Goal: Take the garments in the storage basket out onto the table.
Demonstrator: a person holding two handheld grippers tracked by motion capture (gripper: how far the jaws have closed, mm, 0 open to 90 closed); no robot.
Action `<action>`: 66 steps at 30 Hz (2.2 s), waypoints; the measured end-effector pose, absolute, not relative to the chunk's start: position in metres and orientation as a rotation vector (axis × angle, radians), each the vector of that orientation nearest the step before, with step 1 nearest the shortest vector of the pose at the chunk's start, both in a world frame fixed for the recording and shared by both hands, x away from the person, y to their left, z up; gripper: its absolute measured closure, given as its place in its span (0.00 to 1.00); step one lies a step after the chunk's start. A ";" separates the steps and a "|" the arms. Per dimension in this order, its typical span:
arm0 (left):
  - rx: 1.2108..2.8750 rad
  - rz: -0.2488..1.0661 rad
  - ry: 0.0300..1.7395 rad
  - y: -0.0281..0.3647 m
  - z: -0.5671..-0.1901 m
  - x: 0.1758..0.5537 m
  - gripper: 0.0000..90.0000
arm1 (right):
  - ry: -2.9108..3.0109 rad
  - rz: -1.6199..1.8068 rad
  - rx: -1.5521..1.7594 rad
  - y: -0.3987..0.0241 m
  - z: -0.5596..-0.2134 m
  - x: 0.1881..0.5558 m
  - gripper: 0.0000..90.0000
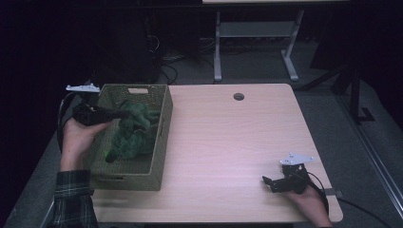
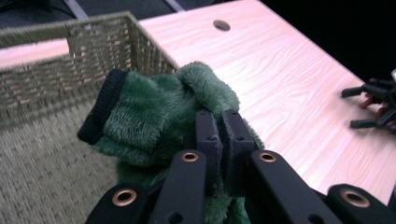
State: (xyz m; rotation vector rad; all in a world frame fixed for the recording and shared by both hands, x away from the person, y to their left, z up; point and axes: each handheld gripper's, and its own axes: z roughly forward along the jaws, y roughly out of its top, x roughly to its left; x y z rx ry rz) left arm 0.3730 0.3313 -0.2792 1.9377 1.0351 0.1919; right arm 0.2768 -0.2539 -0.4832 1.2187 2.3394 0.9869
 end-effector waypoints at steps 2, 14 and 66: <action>1.928 0.195 1.019 0.330 -0.270 0.372 0.97 | 2.339 0.987 1.218 -0.254 -0.483 0.277 0.03; 1.903 0.201 0.943 0.321 -0.238 0.368 0.97 | 2.339 0.988 1.220 -0.254 -0.483 0.277 0.03; 1.924 0.021 0.588 0.134 -0.236 0.378 0.97 | 2.339 0.987 1.228 -0.254 -0.483 0.276 0.03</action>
